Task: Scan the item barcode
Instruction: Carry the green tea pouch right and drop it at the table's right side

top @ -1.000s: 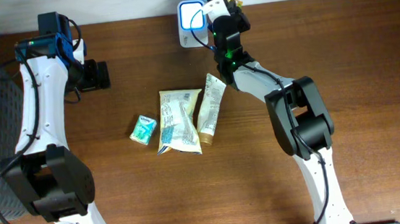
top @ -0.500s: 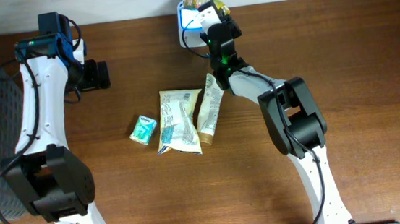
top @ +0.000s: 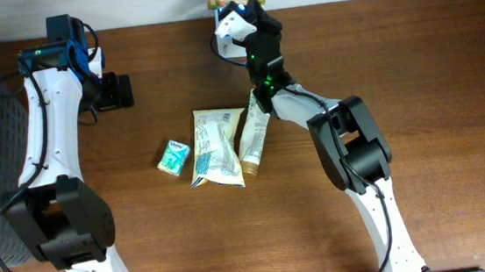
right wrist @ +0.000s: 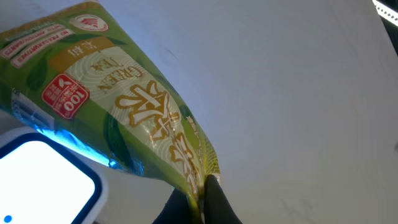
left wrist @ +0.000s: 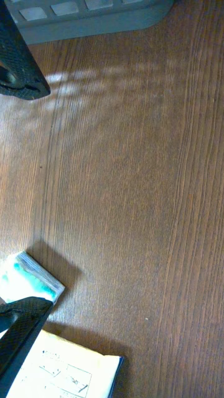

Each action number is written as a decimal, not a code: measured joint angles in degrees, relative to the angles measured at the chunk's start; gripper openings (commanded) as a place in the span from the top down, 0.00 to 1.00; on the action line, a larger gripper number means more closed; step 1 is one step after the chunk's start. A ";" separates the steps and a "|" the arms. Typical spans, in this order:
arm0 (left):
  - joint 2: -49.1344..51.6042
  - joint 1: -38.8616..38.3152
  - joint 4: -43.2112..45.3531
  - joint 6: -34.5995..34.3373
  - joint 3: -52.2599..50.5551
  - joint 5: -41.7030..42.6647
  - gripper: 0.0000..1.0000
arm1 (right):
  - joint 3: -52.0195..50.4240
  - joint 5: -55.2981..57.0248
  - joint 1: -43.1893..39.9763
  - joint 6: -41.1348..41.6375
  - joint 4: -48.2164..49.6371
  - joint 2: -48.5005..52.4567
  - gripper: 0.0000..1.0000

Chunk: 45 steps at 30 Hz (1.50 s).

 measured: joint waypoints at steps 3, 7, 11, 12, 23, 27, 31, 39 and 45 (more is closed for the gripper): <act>0.00 0.00 0.00 0.00 0.00 0.00 0.01 | 0.00 -0.39 0.39 -2.45 0.02 0.00 0.96; 0.00 0.00 0.00 0.00 0.00 0.00 0.01 | 0.00 0.68 2.64 -7.10 -0.04 -0.09 0.96; 0.00 0.00 0.00 0.00 0.00 0.04 0.01 | -0.02 2.16 6.75 -0.81 -32.39 -10.84 0.96; 0.00 0.00 0.07 0.00 0.00 0.04 0.01 | 0.00 1.51 7.28 2.89 -40.96 -15.58 0.96; 0.00 0.00 -0.02 0.00 0.00 0.04 0.01 | 0.22 -8.50 -10.97 67.60 -126.09 -57.90 0.96; 0.00 0.00 0.00 0.00 0.00 0.02 0.01 | -11.89 -16.68 -28.81 73.44 -121.17 -51.56 0.96; 0.00 0.00 0.00 0.00 0.00 0.02 0.01 | -23.69 -22.47 -41.05 73.79 -111.16 -47.39 0.96; 0.00 0.00 0.00 0.00 0.00 0.02 0.01 | -27.08 -23.52 -44.15 72.91 -95.51 -47.06 0.62; 0.00 0.00 0.04 0.00 0.00 0.02 0.01 | -8.15 -29.31 -45.83 69.77 -103.89 -46.45 0.22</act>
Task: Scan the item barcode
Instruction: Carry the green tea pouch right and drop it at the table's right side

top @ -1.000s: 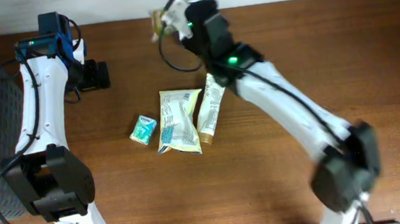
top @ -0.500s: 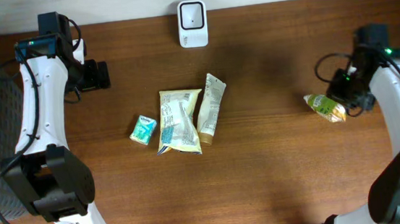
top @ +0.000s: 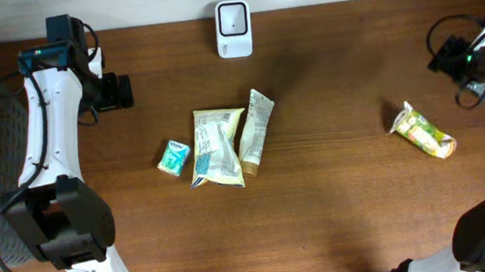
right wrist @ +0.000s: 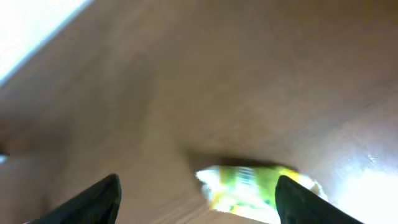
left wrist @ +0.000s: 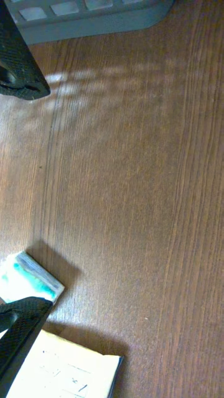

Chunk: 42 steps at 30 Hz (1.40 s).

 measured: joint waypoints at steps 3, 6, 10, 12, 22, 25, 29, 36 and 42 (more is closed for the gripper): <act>0.00 0.00 -0.04 0.00 0.00 0.02 0.01 | 2.14 -9.49 5.66 -3.17 -2.93 0.02 0.05; 0.00 0.00 -0.04 0.00 0.00 0.00 0.01 | 0.81 -13.90 20.26 -4.26 -2.64 0.13 0.01; 0.00 0.00 -0.04 0.00 0.00 0.00 0.01 | 0.81 -15.23 34.21 1.70 0.26 4.79 0.08; 0.00 0.00 -0.07 0.00 0.00 0.00 0.01 | 0.74 -15.74 39.67 6.75 0.46 13.00 0.13; 0.00 0.00 -0.04 0.00 0.00 0.00 0.01 | 0.57 -17.92 45.83 10.43 0.87 26.73 0.96; 0.00 0.00 -0.02 0.00 0.00 0.00 0.01 | 1.03 -15.47 45.88 7.43 -3.65 25.24 0.96; 0.00 0.00 -0.04 0.00 0.00 0.00 0.01 | 5.51 9.11 47.80 6.12 -21.55 23.30 0.94; 0.00 0.00 -0.04 0.00 0.00 0.00 0.01 | 5.77 14.78 57.00 5.07 -20.87 23.89 0.18; 0.00 0.00 -0.04 0.00 0.00 0.00 0.01 | 6.58 0.11 42.27 -3.32 -20.79 19.12 0.01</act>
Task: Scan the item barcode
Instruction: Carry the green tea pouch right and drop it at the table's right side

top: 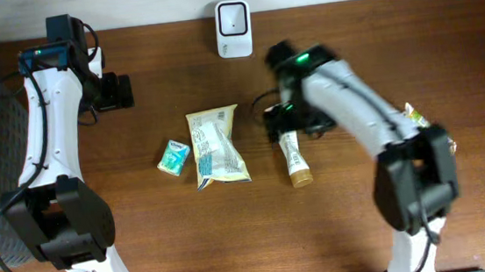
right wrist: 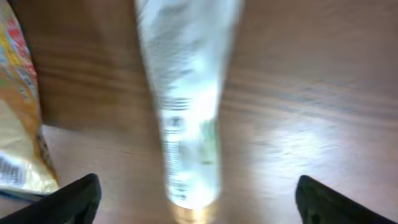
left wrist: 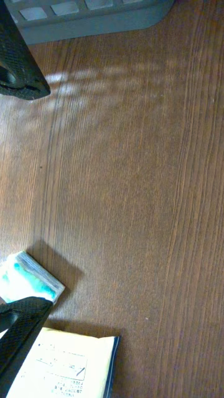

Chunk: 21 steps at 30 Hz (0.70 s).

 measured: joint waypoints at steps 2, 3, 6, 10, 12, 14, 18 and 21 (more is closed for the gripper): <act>0.00 0.00 0.00 0.00 0.00 0.02 0.01 | -0.13 -13.68 -8.15 -10.27 0.48 -1.18 0.01; 0.00 0.00 0.02 0.00 0.00 0.00 0.01 | -1.57 -19.96 -10.80 -15.23 1.68 -1.16 0.01; 0.00 0.00 0.02 0.00 0.00 0.00 0.01 | -12.57 -30.45 -12.96 -23.21 10.82 -0.76 0.01; 0.00 0.00 -0.02 0.00 0.00 0.00 0.01 | -22.84 -33.31 -12.96 -25.38 17.73 -0.31 0.31; 0.00 0.00 0.00 0.00 0.00 0.00 0.01 | -22.86 -33.59 -12.96 -25.42 18.27 -0.31 0.41; 0.00 0.00 0.00 0.00 0.00 0.00 0.01 | -21.44 -31.93 -12.96 -24.22 17.05 -0.33 0.43; 0.00 0.00 0.00 0.00 0.00 0.00 0.01 | -13.38 -24.26 -7.82 -20.17 11.80 -7.89 0.51; 0.00 0.00 0.04 0.00 0.00 0.00 0.01 | -15.19 -22.56 5.46 -18.14 11.65 -8.76 0.59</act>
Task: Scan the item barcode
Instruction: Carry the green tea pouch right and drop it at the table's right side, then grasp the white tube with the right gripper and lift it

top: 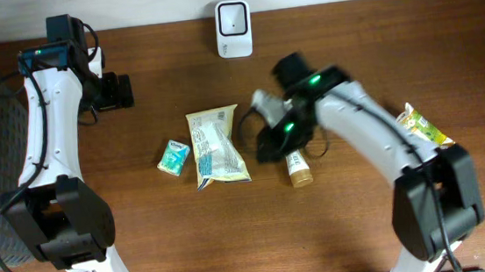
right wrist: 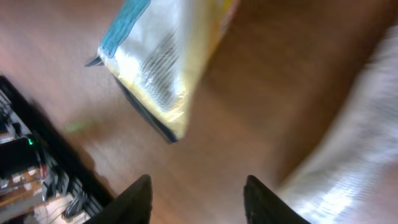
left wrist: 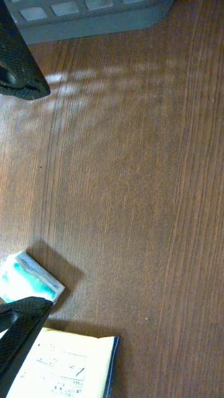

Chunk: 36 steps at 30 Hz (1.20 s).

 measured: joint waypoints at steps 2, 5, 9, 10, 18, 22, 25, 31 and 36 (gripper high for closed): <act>0.00 0.00 -0.02 0.00 0.00 0.00 0.01 | -4.13 5.64 5.01 4.96 1.09 0.55 0.63; 0.00 0.00 -0.04 0.00 0.00 0.00 0.01 | -8.55 15.30 4.35 11.10 0.72 0.85 0.62; 0.00 0.00 -0.04 0.00 0.00 0.00 0.01 | -8.66 27.17 -2.01 15.30 -0.11 0.96 0.63; 0.00 0.00 -0.04 0.00 0.00 0.00 0.01 | -8.85 28.92 -4.24 15.98 2.03 0.96 0.63; 0.00 0.00 -0.04 0.00 0.00 -0.02 0.01 | -9.49 11.78 -16.35 19.37 28.44 1.73 0.33; 0.00 0.00 -0.04 0.00 0.00 0.00 0.01 | -9.27 3.76 -19.39 14.43 18.08 1.95 0.24; 0.00 0.00 -0.04 0.00 0.00 0.00 0.01 | -9.22 0.85 -25.03 6.12 11.93 1.97 0.22; 0.00 0.00 -0.02 0.00 0.00 0.00 0.01 | -20.70 -9.92 -28.50 -1.81 22.29 2.21 0.37; 0.00 0.00 -0.04 0.00 0.00 0.00 0.01 | -23.50 -14.62 -28.50 -1.70 25.35 2.05 0.32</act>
